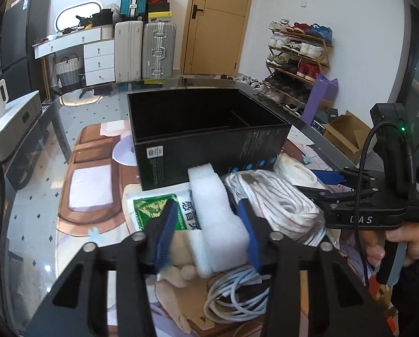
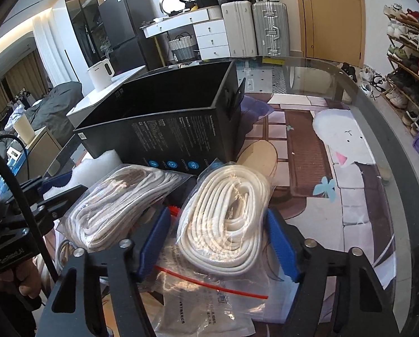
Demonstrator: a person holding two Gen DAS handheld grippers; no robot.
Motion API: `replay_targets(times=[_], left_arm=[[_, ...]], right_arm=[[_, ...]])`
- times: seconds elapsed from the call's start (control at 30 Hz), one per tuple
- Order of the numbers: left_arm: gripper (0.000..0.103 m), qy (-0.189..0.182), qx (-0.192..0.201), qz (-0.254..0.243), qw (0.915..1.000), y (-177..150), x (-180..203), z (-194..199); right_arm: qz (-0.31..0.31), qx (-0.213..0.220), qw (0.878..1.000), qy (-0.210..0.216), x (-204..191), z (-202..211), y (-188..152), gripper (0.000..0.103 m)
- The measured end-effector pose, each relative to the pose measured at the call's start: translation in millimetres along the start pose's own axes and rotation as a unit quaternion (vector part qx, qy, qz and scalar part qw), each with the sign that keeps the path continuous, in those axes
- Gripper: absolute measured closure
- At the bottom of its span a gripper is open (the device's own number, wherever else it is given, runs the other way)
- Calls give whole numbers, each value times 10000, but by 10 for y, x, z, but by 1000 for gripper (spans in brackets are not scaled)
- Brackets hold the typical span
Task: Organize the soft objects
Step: 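Grasp the white foam block with the left gripper while the right grasps the bagged rope coil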
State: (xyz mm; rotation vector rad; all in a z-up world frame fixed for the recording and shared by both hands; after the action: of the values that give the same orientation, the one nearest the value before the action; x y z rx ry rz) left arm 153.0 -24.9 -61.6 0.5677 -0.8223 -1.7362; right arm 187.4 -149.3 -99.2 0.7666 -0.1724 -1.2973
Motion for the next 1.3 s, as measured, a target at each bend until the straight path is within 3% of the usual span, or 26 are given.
replay_targets(times=[0.2,0.63,1.3], left_arm=[[82,-67,114,-40,9999,8,26,44],[83,59,409,17,9991,17,-29,258],[83,381,771,-69,9963,203,-191,577]], right_arm=[[-20,31,10000,60,-9,22,-45,42],[-29,238,9996,119,-22,145,-66,59],[196,903,9951,355,-307,718,100,61]])
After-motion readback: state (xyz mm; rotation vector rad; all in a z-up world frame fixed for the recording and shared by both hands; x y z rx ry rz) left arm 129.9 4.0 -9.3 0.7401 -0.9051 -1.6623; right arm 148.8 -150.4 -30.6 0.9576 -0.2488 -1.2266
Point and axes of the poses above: each gripper's, at about its wrist camera, not at the fingertips, and z roughly against the way its jaws point, x to its right, y to its top, the point moved 10 cm from there along -z, roughly the way its jaws point, and after that the axes turned 10 degrees about -z, right-handed, at the moved point
